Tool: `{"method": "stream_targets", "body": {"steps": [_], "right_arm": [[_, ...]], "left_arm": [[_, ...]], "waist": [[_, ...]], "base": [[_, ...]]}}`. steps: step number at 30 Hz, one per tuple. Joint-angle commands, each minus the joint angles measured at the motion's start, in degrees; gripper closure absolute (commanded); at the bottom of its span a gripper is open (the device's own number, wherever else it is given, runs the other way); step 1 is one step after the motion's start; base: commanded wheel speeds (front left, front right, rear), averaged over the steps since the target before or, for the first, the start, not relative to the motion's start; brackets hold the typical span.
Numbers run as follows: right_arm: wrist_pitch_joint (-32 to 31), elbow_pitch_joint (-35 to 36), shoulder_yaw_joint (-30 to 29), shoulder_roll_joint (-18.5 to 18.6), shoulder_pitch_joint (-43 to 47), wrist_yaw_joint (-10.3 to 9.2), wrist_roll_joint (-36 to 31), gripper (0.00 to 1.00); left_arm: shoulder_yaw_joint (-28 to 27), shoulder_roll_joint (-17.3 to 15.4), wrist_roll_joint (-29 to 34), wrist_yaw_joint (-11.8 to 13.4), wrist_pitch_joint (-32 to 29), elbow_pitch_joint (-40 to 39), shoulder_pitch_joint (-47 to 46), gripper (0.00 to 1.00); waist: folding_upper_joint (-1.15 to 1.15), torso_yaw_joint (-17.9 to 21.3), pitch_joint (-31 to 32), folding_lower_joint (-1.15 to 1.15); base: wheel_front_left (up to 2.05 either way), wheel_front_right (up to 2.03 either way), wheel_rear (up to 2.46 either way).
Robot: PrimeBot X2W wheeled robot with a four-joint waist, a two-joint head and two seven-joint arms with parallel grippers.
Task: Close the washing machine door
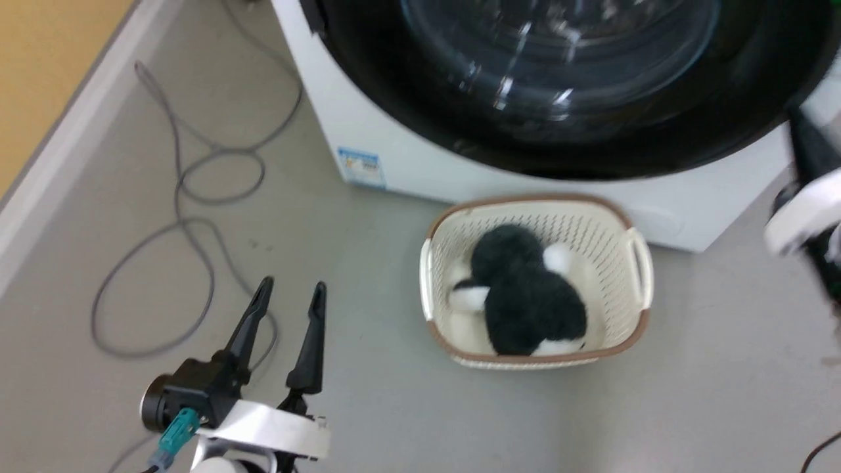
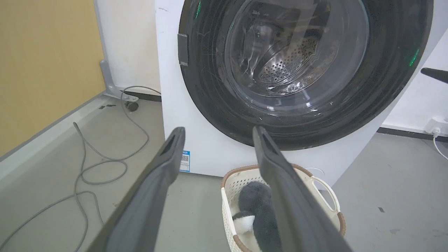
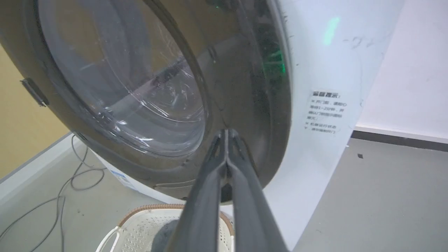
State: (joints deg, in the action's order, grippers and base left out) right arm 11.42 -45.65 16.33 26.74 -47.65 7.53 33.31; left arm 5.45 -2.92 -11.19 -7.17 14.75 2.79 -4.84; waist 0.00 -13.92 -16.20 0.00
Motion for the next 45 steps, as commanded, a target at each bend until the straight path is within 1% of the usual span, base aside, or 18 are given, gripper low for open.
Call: {"method": "stream_targets", "body": {"steps": [1,3,6,8,10,14,17,22,24,27,28,29,30,33,38,45], "right_arm": [[1.04,1.09,0.33,-0.98,3.1,-0.04,0.29,1.0],[2.02,2.67,0.05,-1.83,6.55,-0.04,0.53,1.0],[2.93,5.8,-0.81,-4.04,12.55,-0.04,0.2,1.0],[3.24,8.61,-1.94,-5.01,16.67,-0.04,-1.09,1.0],[3.44,12.4,-3.44,-5.57,20.25,-0.04,-4.23,1.0],[3.54,20.09,-9.07,-9.0,27.3,-0.04,-9.23,1.0],[3.45,24.65,-12.63,-11.63,32.53,-0.04,-13.24,1.0],[2.73,31.63,-20.56,-18.15,42.23,-0.04,-17.96,1.0],[2.61,34.75,-22.63,-20.48,45.96,-0.04,-19.8,1.0],[2.39,38.58,-24.06,-22.42,50.63,-0.04,-22.22,1.0],[2.36,39.37,-24.59,-22.88,51.8,-0.04,-22.59,0.73],[2.34,39.96,-25.19,-23.23,52.78,-0.04,-22.69,0.07],[2.38,40.38,-25.85,-23.47,53.57,-0.04,-22.89,0.0],[2.4,40.89,-26.73,-23.78,55.27,-0.04,-22.96,0.0],[2.54,40.17,-25.93,-23.83,56.57,-0.04,-21.96,0.0],[2.68,39.85,-24.0,-23.85,57.26,-0.04,-22.2,0.0]], "left_arm": [[-0.86,0.03,0.17,0.13,0.25,0.51,1.11,0.0],[-1.78,0.03,0.53,0.39,0.25,1.06,2.21,0.0],[-3.79,0.03,1.59,2.17,0.25,1.54,3.9,0.0],[-4.84,0.03,1.63,3.16,0.25,1.56,4.94,0.0],[-5.53,0.03,1.73,3.61,0.25,1.5,5.93,0.0],[-6.55,0.03,2.56,3.36,0.25,0.9,7.78,0.0],[-6.92,0.03,3.1,3.17,0.25,1.16,8.92,0.0],[-6.92,-0.03,3.69,2.5,0.25,2.41,10.42,0.0],[-7.15,-0.04,3.53,2.3,0.25,2.91,11.1,0.0],[-6.92,-0.03,3.26,1.92,0.25,3.59,12.15,0.0],[-6.58,-0.03,3.4,1.81,0.25,3.75,12.5,0.0],[-6.3,-0.03,3.61,1.76,0.25,3.8,12.78,0.0],[-6.13,-0.02,3.77,1.76,0.25,3.76,13.0,0.0],[-5.92,-0.02,4.21,1.89,0.25,3.96,13.53,0.0],[-6.03,-0.01,5.08,2.68,0.25,3.65,13.75,0.0],[-5.5,-0.01,5.94,3.06,0.25,3.93,13.98,0.0]], "waist": [[0.0,2.67,4.39,0.0],[0.0,3.98,7.06,0.0],[0.0,5.79,10.32,0.0],[0.0,7.03,12.02,0.0],[0.0,8.27,13.27,0.0],[0.0,10.43,14.87,0.0],[0.0,11.16,15.97,0.0],[0.0,11.16,17.71,0.0],[0.0,11.19,18.21,0.0],[0.0,11.29,18.75,0.0],[0.0,11.31,18.88,0.0],[0.0,11.32,18.99,0.0],[0.0,11.32,19.1,0.0],[0.0,11.28,19.48,0.0],[0.0,11.24,19.91,0.0],[0.0,11.09,20.1,0.0]], "base": [[0.0,0.0,0.0],[0.0,0.0,0.0],[0.0,0.0,0.0],[0.0,0.0,0.0],[0.0,0.0,0.0],[0.0,0.0,0.0],[0.0,0.0,0.0],[0.0,0.0,0.0],[0.0,0.0,0.0],[0.0,0.0,0.0],[0.0,0.0,0.0],[0.0,0.0,0.0],[0.0,0.0,0.0],[0.0,0.0,0.0],[0.0,0.0,0.0],[0.0,0.0,0.0]]}}
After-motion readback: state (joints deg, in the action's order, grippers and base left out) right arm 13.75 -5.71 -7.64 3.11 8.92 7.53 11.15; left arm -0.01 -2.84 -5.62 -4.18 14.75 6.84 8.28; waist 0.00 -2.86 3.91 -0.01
